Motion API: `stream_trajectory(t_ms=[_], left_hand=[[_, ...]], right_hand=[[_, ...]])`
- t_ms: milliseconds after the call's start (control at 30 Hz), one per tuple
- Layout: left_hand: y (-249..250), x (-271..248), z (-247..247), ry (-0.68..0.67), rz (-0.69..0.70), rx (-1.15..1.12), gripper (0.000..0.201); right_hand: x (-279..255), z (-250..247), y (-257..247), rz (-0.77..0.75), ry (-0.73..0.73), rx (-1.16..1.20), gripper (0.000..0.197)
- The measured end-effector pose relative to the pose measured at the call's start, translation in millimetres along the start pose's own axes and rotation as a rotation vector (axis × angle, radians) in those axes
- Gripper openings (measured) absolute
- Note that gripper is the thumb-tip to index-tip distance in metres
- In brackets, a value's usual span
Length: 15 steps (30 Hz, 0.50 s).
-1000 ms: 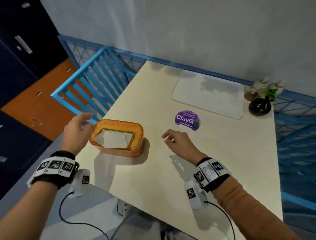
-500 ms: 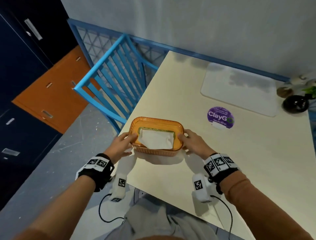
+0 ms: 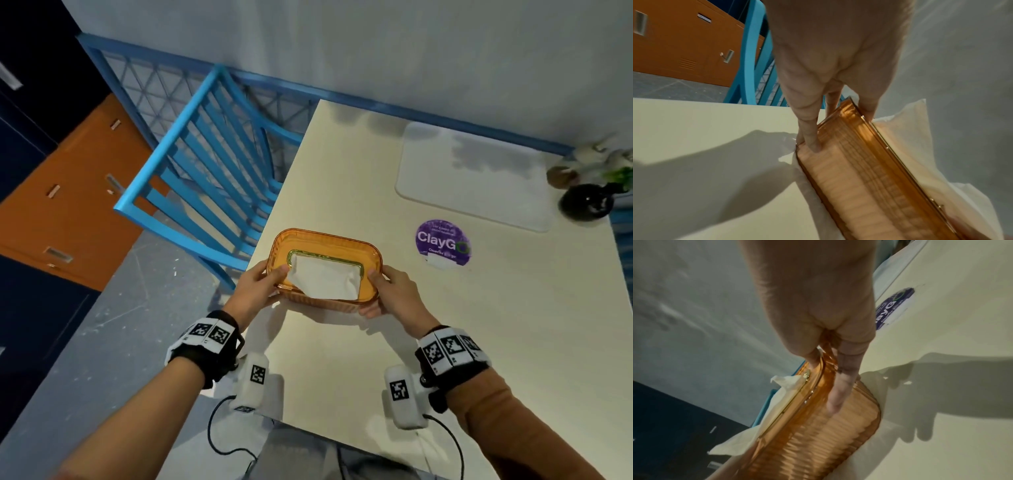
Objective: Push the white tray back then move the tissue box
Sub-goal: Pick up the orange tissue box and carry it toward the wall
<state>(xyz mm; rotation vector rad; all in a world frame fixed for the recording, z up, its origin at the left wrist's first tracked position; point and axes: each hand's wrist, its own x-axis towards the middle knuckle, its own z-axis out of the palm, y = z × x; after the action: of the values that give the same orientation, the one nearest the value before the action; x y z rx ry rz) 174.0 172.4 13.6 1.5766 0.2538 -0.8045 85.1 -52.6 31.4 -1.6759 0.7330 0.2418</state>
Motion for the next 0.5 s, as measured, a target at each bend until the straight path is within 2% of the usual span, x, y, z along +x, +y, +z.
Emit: stream_trajectory(t_ms=[167, 300, 400, 500], left_hand=[[39, 50, 14, 0.010, 0.025, -0.018, 0.010], [72, 96, 27, 0.019, 0.041, -0.017, 0.025], [97, 124, 38, 0.015, 0.058, -0.009, 0.019], [117, 150, 47, 0.034, 0.075, 0.027, 0.040]], right_hand=[[52, -14, -27, -0.023, 0.048, -0.015, 0.022], [99, -27, -49, -0.038, 0.084, -0.046, 0.026], [132, -41, -66, -0.038, 0.126, -0.072, 0.028], [160, -52, -81, -0.033, 0.156, -0.079, 0.033]])
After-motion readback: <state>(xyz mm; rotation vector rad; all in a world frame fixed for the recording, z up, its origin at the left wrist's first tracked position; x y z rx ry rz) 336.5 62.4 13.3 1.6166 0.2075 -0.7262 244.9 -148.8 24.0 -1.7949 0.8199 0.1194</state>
